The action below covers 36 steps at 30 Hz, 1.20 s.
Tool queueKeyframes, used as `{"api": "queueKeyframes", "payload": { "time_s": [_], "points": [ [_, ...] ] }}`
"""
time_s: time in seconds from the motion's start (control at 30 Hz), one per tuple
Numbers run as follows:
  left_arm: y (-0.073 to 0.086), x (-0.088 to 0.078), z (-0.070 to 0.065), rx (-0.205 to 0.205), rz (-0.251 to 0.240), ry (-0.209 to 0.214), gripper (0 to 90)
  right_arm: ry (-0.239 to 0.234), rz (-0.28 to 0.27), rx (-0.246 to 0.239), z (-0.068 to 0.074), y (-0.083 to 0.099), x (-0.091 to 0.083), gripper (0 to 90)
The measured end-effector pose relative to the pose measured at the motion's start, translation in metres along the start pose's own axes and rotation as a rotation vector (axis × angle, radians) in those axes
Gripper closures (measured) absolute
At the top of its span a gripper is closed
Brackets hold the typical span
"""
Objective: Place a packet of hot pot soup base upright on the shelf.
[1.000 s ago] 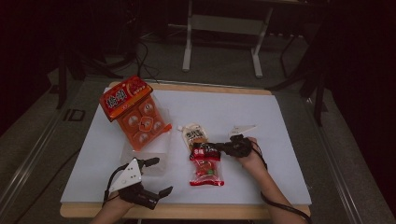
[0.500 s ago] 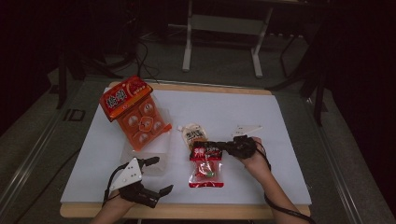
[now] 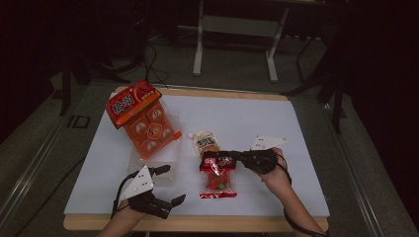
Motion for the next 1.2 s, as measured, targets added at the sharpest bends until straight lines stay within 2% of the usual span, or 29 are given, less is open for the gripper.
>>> {"api": "queueKeyframes", "payload": {
  "time_s": [0.23, 0.4, 0.57, 0.63, 0.67, 0.73, 0.77, 1.0, 1.2],
  "points": [
    [0.003, 0.002, 0.0, -0.005, 0.046, 0.006, 1.8, -0.02, -0.036, -0.054, 0.02, -0.011, -0.015, 90.0],
    [-0.004, 0.007, 0.001, -0.009, 0.045, 0.007, 5.9, -0.042, -0.063, -0.071, 0.033, -0.015, -0.023, 90.0],
    [-0.007, 0.017, 0.001, -0.024, 0.048, 0.034, 8.1, -0.049, -0.071, -0.095, 0.041, -0.016, -0.028, 90.0],
    [-0.007, 0.022, 0.0, -0.018, 0.057, 0.048, 8.1, -0.053, -0.076, -0.1, 0.044, -0.017, -0.031, 90.0],
    [-0.007, 0.025, 0.0, -0.021, 0.057, 0.043, 8.3, -0.056, -0.076, -0.102, 0.045, -0.017, -0.032, 90.0],
    [-0.009, 0.029, 0.001, -0.027, 0.059, 0.04, 13.6, -0.057, -0.081, -0.111, 0.048, -0.017, -0.034, 90.0],
    [-0.01, 0.034, 0.001, -0.034, 0.063, 0.053, 13.7, -0.062, -0.081, -0.113, 0.049, -0.017, -0.035, 90.0],
    [-0.012, 0.052, 0.001, -0.001, 0.105, 0.072, 23.9, -0.074, -0.091, -0.138, 0.058, -0.02, -0.037, 90.0],
    [-0.016, 0.066, 0.001, -0.028, 0.112, 0.092, 34.3, -0.079, -0.098, -0.133, 0.06, -0.02, -0.038, 90.0]
  ]
}}
Point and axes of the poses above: each handheld gripper's, and its own axes: x roughly forward along the jaws, y roughly out of its underside, z roughly to its left, the point moved 9 cm from there along x, roughly forward along the jaws, and after that the axes turned 7 degrees about -z, right-handed, at the moved point
